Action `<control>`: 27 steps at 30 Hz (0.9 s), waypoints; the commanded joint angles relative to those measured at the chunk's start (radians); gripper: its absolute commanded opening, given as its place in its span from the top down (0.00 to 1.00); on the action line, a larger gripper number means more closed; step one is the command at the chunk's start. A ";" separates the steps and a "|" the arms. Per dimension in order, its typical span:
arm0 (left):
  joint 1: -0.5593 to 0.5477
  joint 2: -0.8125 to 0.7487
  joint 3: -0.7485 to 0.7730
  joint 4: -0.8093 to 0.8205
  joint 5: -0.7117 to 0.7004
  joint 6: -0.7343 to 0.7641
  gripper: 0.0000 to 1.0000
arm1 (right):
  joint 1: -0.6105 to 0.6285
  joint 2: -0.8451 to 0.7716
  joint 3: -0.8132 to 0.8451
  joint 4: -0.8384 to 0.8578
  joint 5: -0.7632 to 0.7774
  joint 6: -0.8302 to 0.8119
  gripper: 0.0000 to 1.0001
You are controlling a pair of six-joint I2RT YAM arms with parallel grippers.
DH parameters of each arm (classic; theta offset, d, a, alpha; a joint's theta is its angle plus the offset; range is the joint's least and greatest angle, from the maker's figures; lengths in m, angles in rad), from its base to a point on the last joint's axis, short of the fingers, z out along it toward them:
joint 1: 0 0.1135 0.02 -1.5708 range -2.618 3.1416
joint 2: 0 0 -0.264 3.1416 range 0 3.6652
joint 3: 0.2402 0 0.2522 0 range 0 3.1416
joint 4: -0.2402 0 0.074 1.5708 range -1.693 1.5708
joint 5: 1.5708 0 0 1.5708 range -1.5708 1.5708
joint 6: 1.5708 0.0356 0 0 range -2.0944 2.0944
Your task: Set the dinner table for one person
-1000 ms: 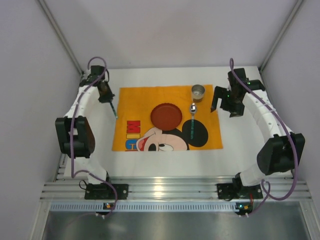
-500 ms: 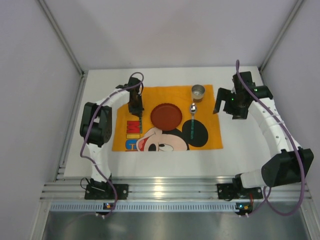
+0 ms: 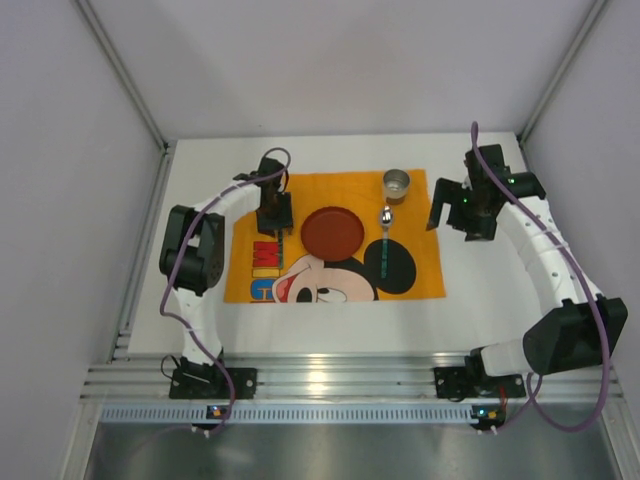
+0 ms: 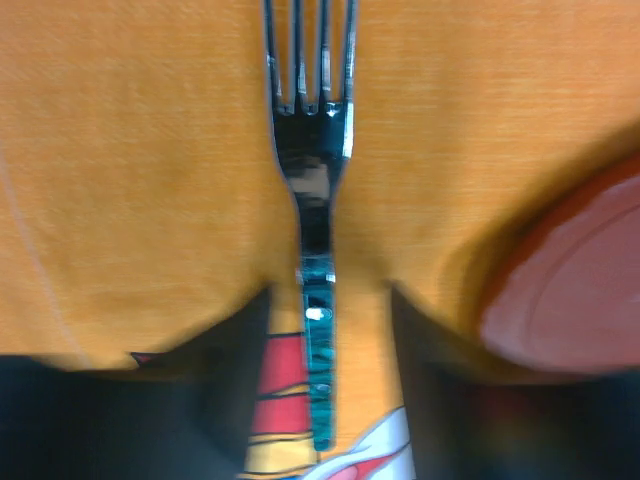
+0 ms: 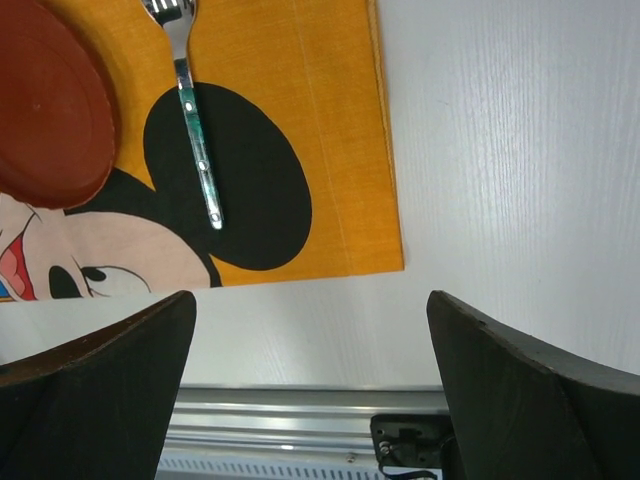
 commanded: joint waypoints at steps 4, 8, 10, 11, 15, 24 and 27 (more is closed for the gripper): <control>-0.024 -0.167 0.031 -0.016 -0.043 -0.040 0.02 | -0.005 -0.011 0.108 -0.034 0.045 -0.023 0.00; -0.064 -0.336 0.051 -0.039 -0.089 -0.075 0.02 | -0.001 -0.016 0.239 -0.045 0.018 -0.049 0.00; -0.070 -0.422 0.030 -0.050 -0.118 -0.074 0.01 | 0.004 -0.011 0.368 -0.044 -0.080 -0.049 0.00; -0.072 -0.483 0.019 -0.061 -0.131 -0.064 0.01 | 0.014 -0.013 0.408 -0.034 -0.112 -0.049 0.00; -0.082 -0.738 -0.269 0.142 -0.408 -0.040 0.01 | 0.092 -0.126 0.403 0.198 -0.269 -0.097 0.00; -0.064 -1.201 -1.239 1.099 -0.502 0.361 0.01 | 0.123 -0.467 -0.186 0.668 -0.249 0.099 0.00; -0.059 -1.137 -1.325 1.203 -0.469 0.344 0.01 | 0.125 -0.479 -0.220 0.642 -0.284 0.102 0.00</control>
